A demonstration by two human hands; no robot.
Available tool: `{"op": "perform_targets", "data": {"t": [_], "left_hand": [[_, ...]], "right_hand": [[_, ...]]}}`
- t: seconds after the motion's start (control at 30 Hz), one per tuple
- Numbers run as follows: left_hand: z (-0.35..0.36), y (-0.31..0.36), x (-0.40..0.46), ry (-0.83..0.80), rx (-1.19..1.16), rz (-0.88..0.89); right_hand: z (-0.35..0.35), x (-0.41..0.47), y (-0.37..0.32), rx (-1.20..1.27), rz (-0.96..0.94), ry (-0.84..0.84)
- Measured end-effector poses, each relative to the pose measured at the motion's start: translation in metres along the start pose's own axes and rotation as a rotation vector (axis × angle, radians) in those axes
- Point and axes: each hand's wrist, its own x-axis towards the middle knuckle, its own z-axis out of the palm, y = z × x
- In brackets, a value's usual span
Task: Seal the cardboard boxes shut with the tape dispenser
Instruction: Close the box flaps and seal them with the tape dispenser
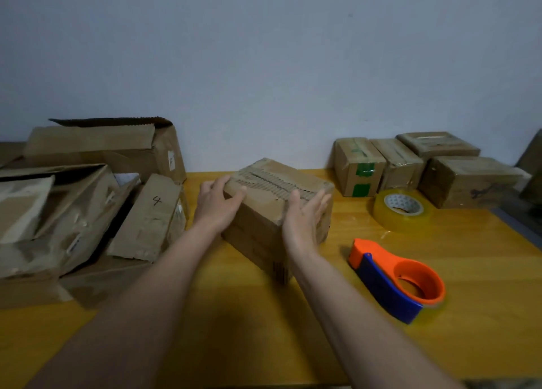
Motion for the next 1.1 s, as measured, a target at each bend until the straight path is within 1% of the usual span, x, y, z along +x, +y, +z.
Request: {"op": "perform_targets", "data": {"t": [0.07, 0.13, 0.27, 0.33, 0.37, 0.4, 0.43, 0.47, 0.5, 0.53, 0.67, 0.73, 0.77, 0.87, 0.93, 0.97, 1.0, 1.07, 1.1], "left_hand": [[-0.002, -0.006, -0.018, 0.039, 0.109, 0.016], [-0.008, -0.010, -0.035, 0.084, 0.204, 0.024], [-0.017, -0.002, -0.063, 0.122, 0.284, -0.013], [-0.018, 0.004, -0.079, 0.136, 0.344, -0.019], [-0.017, 0.005, -0.087, 0.145, 0.367, -0.007], [-0.016, 0.004, -0.095, 0.152, 0.368, 0.015], [-0.015, 0.003, -0.103, 0.155, 0.349, 0.039], [-0.014, 0.001, -0.109, 0.160, 0.323, 0.062], [-0.012, 0.001, -0.115, 0.171, 0.309, 0.083], [-0.009, 0.001, -0.120, 0.191, 0.313, 0.101], [0.004, 0.003, -0.141, 0.295, 0.342, 0.135], [0.005, 0.004, -0.146, 0.316, 0.330, 0.130], [0.003, 0.004, -0.147, 0.310, 0.311, 0.126], [-0.006, 0.000, -0.145, 0.262, 0.219, 0.137], [-0.014, -0.005, -0.141, 0.243, 0.172, 0.156], [-0.017, -0.008, -0.141, 0.250, 0.165, 0.170], [-0.018, -0.010, -0.142, 0.258, 0.157, 0.195], [-0.014, -0.012, -0.149, 0.244, 0.129, 0.288], [-0.011, -0.013, -0.153, 0.223, 0.127, 0.342]], "right_hand": [[-0.007, 0.006, 0.005, 0.048, -0.014, -0.017], [-0.014, 0.013, 0.006, 0.121, 0.017, -0.098], [-0.025, 0.014, 0.002, 0.130, 0.077, -0.294], [-0.035, 0.012, -0.002, 0.144, 0.152, -0.309], [-0.041, 0.013, -0.005, 0.110, 0.198, -0.264], [-0.046, 0.013, -0.008, 0.046, 0.216, -0.170], [-0.050, 0.014, -0.008, -0.026, 0.190, -0.029], [-0.053, 0.012, -0.008, -0.069, 0.125, 0.111], [-0.054, 0.009, -0.005, -0.072, 0.050, 0.211], [-0.054, 0.005, -0.002, -0.051, 0.009, 0.275], [-0.046, -0.008, 0.014, 0.083, 0.040, 0.468], [-0.038, -0.013, 0.014, 0.078, -0.001, 0.504], [-0.038, -0.014, 0.015, 0.055, -0.003, 0.471], [-0.045, -0.008, 0.017, -0.015, 0.064, 0.243], [-0.050, -0.005, 0.016, -0.059, 0.092, 0.162], [-0.053, -0.007, 0.016, -0.093, 0.054, 0.157], [-0.055, -0.012, 0.016, -0.162, -0.038, 0.160], [-0.062, -0.027, 0.020, -0.372, -0.310, 0.113], [-0.065, -0.034, 0.025, -0.492, -0.422, 0.048]]}}
